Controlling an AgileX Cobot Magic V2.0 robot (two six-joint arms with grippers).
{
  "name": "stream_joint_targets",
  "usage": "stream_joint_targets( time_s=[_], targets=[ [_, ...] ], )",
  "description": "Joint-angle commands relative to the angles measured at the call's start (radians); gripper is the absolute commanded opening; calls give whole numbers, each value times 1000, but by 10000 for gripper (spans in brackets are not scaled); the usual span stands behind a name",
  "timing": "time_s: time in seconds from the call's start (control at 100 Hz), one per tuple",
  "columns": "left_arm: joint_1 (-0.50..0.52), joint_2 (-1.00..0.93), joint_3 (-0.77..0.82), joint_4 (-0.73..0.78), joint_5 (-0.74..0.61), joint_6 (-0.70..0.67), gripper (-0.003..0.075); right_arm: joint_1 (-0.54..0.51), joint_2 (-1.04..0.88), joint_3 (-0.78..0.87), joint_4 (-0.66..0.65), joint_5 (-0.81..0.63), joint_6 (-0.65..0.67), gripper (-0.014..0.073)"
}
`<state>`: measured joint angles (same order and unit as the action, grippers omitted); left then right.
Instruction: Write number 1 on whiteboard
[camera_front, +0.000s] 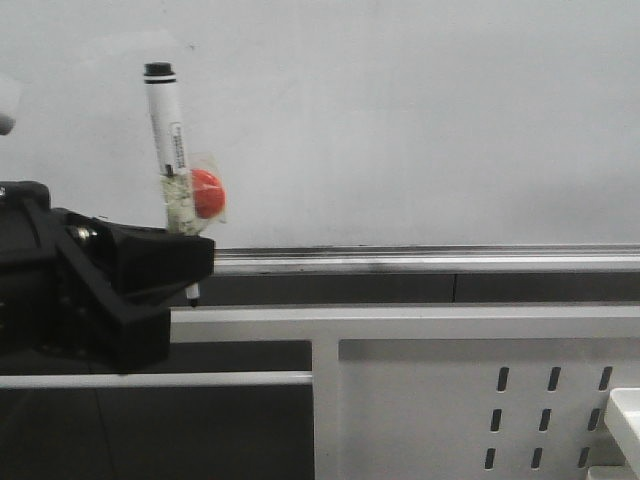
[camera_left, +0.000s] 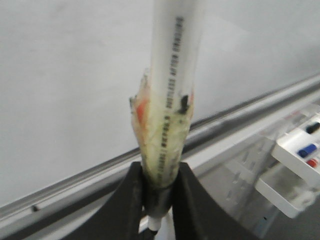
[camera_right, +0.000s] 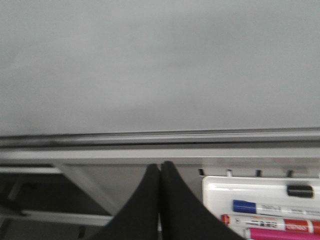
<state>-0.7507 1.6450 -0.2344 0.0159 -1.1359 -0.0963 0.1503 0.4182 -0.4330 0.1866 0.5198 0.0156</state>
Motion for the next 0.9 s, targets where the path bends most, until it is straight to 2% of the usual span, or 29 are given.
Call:
stream_joint_targets(
  time_s=[0.0, 0.1, 0.17, 0.29, 0.37, 0.44, 0.51, 0.57, 0.66, 0.89],
  targets=[
    [-3, -28, -9, 113, -211, 12, -20, 105, 19, -69, 66, -34, -155, -56],
    [-3, -49, -9, 206, -177, 23, -20, 240, 28, -109, 86, 1, -259, -56],
    [-3, -85, -17, 252, -74, 85, -20, 330, 49, -133, 86, 17, -308, -54],
    [-3, -190, -66, 347, 277, 168, -20, 477, 107, -152, 86, 4, -359, 26],
    [-5, -276, -131, 495, 533, 170, -20, 556, 179, -166, 86, -19, -359, 153],
    [-24, -338, -181, 572, 706, 170, -20, 610, 251, -185, 79, -50, -359, 274],
    [-52, -383, -232, 592, 884, 170, -20, 652, 326, -208, 43, -91, -363, 359],
    [-70, -407, -272, 587, 1019, 170, -20, 680, 385, -230, -2, -123, -363, 372],
    [-99, -427, -309, 584, 1098, 168, -20, 713, 474, -273, -57, -169, -363, 372],
    [-125, -428, -349, 578, 1099, 168, -20, 758, 663, -386, -135, -207, -363, 372]
  ],
)
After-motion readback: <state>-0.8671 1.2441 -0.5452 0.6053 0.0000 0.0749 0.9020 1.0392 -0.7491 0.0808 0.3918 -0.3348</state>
